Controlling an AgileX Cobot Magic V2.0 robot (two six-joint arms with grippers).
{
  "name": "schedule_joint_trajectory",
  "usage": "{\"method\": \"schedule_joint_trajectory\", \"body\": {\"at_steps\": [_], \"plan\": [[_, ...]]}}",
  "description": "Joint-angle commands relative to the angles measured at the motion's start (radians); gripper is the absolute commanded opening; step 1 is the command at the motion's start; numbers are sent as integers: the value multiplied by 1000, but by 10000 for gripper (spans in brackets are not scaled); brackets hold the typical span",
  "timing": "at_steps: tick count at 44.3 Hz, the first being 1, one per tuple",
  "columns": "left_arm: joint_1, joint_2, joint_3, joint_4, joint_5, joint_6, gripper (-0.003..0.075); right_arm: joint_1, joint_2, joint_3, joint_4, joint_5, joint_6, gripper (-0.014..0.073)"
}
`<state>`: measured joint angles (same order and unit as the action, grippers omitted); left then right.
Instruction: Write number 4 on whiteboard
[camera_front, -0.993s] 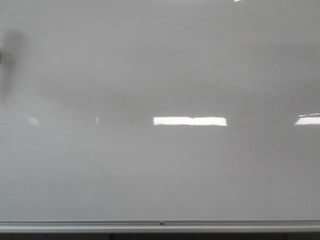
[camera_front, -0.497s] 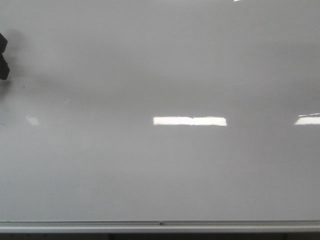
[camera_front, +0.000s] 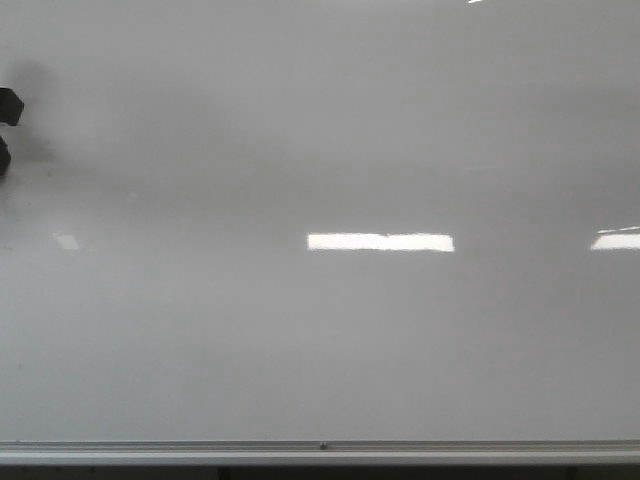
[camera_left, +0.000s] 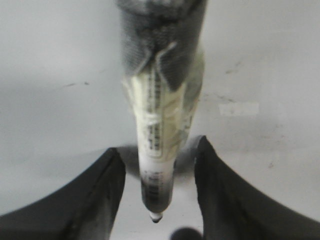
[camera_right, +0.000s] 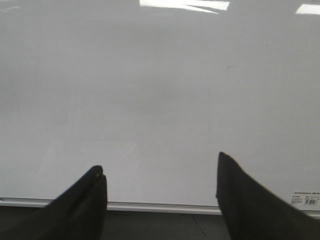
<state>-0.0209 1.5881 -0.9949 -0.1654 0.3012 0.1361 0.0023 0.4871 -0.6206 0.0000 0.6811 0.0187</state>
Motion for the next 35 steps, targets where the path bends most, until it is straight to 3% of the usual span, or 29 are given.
{"method": "schedule_joint_trajectory", "body": {"at_steps": [1, 13, 22, 35], "plan": [[-7, -29, -32, -11, -95, 2, 214, -3, 11, -31, -11, -68, -2, 498], [-11, -56, -33, -11, -45, 2, 61, -3, 11, -31, -11, -68, -2, 498], [-19, -221, -33, -17, 146, 7, -13, -3, 11, -31, -11, -67, -2, 498], [-139, -430, -79, -18, 452, 99, -20, -3, 11, -31, -11, -67, -2, 498]]}}
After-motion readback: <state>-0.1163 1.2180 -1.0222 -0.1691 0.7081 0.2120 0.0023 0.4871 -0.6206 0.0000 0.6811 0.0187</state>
